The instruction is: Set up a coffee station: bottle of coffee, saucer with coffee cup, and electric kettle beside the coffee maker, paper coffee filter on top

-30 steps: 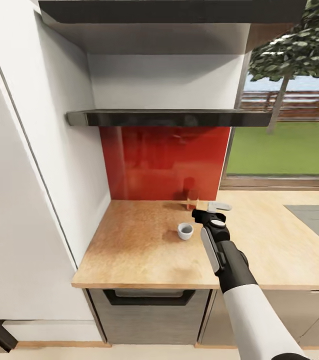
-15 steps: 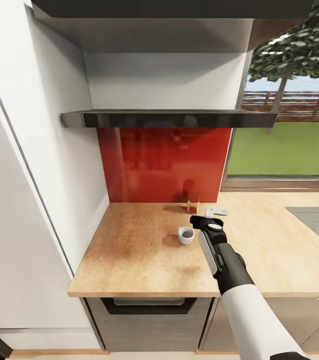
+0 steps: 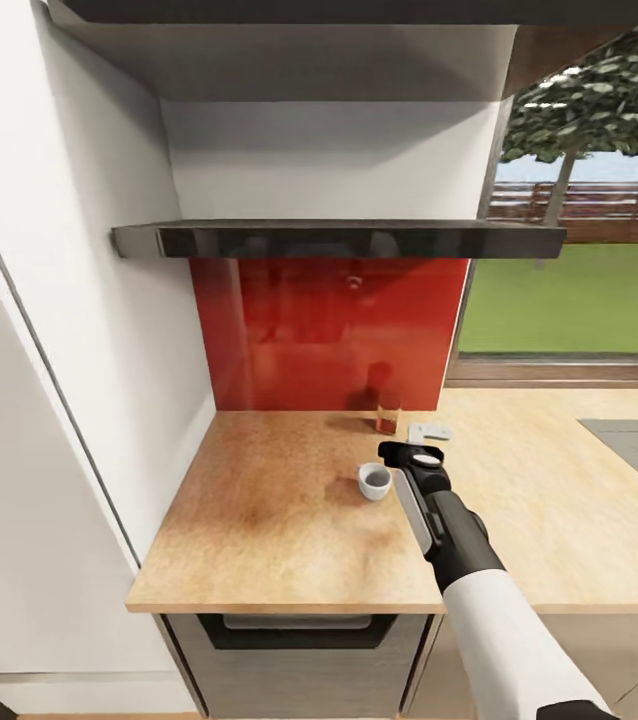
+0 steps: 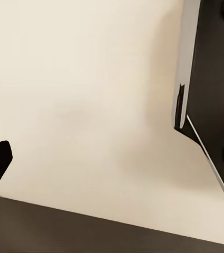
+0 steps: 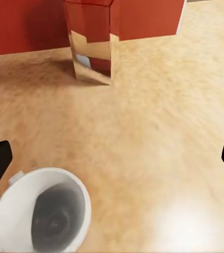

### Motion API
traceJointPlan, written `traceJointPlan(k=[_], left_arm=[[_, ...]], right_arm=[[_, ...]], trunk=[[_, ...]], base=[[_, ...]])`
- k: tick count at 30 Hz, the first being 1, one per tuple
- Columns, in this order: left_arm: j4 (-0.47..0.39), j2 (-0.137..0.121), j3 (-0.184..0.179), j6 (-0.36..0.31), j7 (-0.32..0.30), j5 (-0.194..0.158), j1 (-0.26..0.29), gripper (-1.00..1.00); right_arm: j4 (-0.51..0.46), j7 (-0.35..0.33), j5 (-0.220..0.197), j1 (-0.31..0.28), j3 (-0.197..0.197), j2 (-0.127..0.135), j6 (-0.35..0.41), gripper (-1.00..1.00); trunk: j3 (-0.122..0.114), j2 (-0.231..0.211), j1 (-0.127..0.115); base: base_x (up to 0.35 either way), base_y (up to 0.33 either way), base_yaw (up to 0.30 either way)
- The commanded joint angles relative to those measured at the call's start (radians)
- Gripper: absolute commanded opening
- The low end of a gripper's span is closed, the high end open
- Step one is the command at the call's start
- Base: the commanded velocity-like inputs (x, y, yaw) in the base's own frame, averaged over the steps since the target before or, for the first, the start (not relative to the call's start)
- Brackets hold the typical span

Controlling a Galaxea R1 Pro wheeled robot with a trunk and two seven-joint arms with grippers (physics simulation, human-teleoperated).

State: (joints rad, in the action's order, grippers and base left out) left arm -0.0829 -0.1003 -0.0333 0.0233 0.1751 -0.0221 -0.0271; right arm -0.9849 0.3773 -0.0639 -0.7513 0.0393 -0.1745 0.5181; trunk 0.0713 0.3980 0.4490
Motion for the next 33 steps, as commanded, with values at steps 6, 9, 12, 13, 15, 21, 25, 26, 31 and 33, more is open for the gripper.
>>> traceJointPlan(k=[6,9,12,13,15,21,25,26,31,33], left_arm=[[-0.001,0.002,-0.004,0.001,0.003,-0.002,0.000,1.00],[-0.001,0.002,-0.004,0.001,0.003,-0.002,0.000,1.00],[-0.001,0.002,-0.004,0.001,0.003,-0.002,0.000,1.00],[-0.001,0.002,-0.004,0.001,0.003,-0.002,0.000,1.00],[-0.001,0.002,-0.004,0.001,0.003,-0.002,0.000,1.00],[-0.001,0.002,-0.004,0.001,0.002,-0.002,0.000,1.00],[-0.001,0.002,-0.004,0.001,0.002,-0.002,0.000,1.00],[-0.001,0.002,-0.004,0.001,0.002,-0.002,0.000,1.00],[-0.001,0.002,-0.004,0.001,0.002,-0.002,0.000,1.00],[-0.001,0.002,-0.004,0.001,0.001,-0.002,0.000,1.00]], right_arm=[[0.034,0.007,-0.007,-0.001,0.002,0.000,0.004,1.00],[0.064,0.006,-0.007,-0.001,0.002,0.000,0.004,1.00],[0.068,0.006,-0.007,-0.001,0.002,0.000,0.004,1.00],[0.068,0.005,-0.007,-0.001,0.002,0.000,0.004,1.00],[0.070,0.003,-0.007,-0.001,0.002,0.000,0.004,1.00],[0.071,0.001,-0.007,-0.001,0.001,0.000,0.004,1.00],[0.072,0.000,-0.007,-0.001,0.001,0.000,0.004,1.00],[0.073,0.000,-0.007,0.000,0.001,0.000,0.004,1.00],[0.109,0.000,-0.007,-0.001,0.000,0.000,0.003,1.00],[0.122,0.001,-0.008,-0.001,-0.001,0.000,0.002,1.00]], trunk=[[0.002,0.002,0.001],[0.002,0.002,0.001],[0.002,0.002,0.001],[0.002,0.002,0.001],[0.002,0.002,0.001],[0.002,0.002,0.001],[0.002,0.002,0.001],[0.002,0.002,0.001],[0.002,0.002,0.001],[0.002,0.002,0.001]], base=[[0.036,0.000,0.000],[0.003,0.000,0.000],[0.000,0.000,0.000],[0.000,0.000,0.000],[0.000,0.000,0.000],[0.074,0.000,0.000],[0.214,0.000,0.000],[0.230,0.000,0.000],[0.153,0.000,0.000],[0.044,0.000,0.000]])
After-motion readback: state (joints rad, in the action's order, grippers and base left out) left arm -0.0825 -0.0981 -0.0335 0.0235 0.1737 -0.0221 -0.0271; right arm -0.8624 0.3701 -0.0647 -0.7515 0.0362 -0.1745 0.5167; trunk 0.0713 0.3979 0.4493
